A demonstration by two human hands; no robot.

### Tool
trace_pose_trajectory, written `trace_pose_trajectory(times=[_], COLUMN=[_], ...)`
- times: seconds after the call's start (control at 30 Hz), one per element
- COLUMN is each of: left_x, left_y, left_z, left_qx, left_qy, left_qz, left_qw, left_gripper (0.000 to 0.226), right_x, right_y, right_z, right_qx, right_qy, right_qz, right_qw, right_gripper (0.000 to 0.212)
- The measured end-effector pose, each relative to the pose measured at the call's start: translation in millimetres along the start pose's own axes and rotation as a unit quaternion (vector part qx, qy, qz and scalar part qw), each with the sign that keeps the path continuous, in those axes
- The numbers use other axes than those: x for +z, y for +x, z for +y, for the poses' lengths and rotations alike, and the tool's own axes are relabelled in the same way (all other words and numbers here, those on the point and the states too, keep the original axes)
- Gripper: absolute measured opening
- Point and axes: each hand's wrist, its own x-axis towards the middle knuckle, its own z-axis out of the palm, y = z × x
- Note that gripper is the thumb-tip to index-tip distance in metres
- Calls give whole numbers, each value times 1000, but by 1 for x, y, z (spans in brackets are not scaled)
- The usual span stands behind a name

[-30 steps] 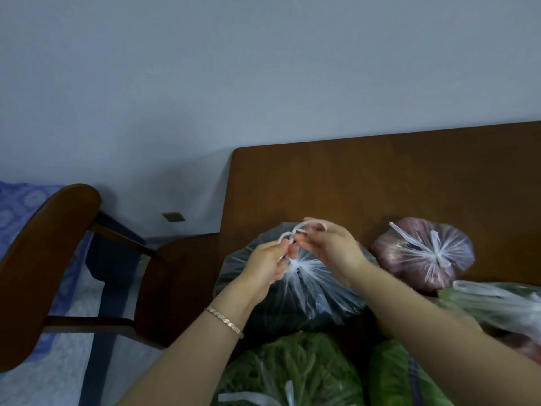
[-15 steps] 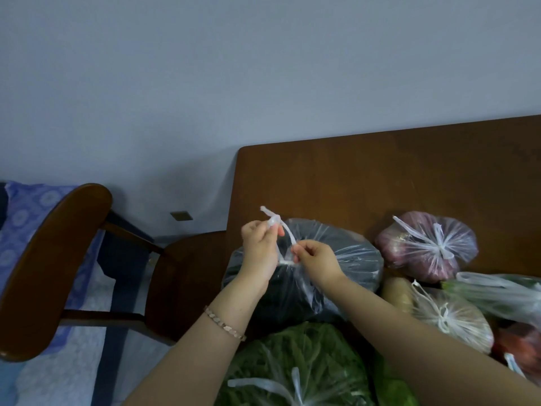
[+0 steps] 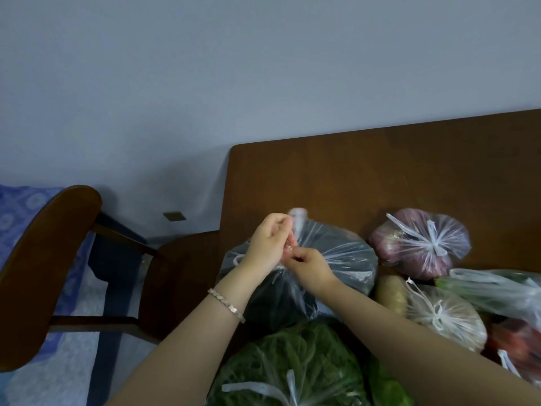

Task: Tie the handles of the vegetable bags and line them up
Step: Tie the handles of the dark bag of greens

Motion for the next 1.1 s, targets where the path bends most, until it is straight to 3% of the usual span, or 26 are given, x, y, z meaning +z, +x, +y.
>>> trace_pose_trajectory(times=[0.1, 0.23, 0.5, 0.63, 0.83, 0.97, 1.1], left_x=[-4, -10, -12, -8, -17, -18, -17], left_y=[-2, -9, -11, -15, -15, -15, -18], left_z=[-17, -42, -53, -55, -49, -45, -43], left_qx=[17, 104, 159, 120, 8, -50, -50], left_qy=[145, 276, 268, 242, 131, 92, 99], left_qz=[-3, -21, -2, 24, 18, -10, -17], left_qw=[989, 955, 950, 963, 991, 994, 994], left_gripper=[37, 28, 15, 12, 17, 19, 21], right_x=[2, 3, 10, 13, 6, -1, -2], right_y=[3, 4, 3, 5, -6, -13, -10], right_z=[0, 0, 8, 8, 2, 8, 6], right_qx=[27, 30, 26, 34, -101, -207, -205], right_qy=[91, 96, 80, 83, -103, -288, -368], right_qz=[27, 61, 158, 182, 126, 55, 29], right_qw=[995, 993, 984, 979, 981, 933, 906], right_gripper=[21, 23, 33, 16, 14, 23, 24])
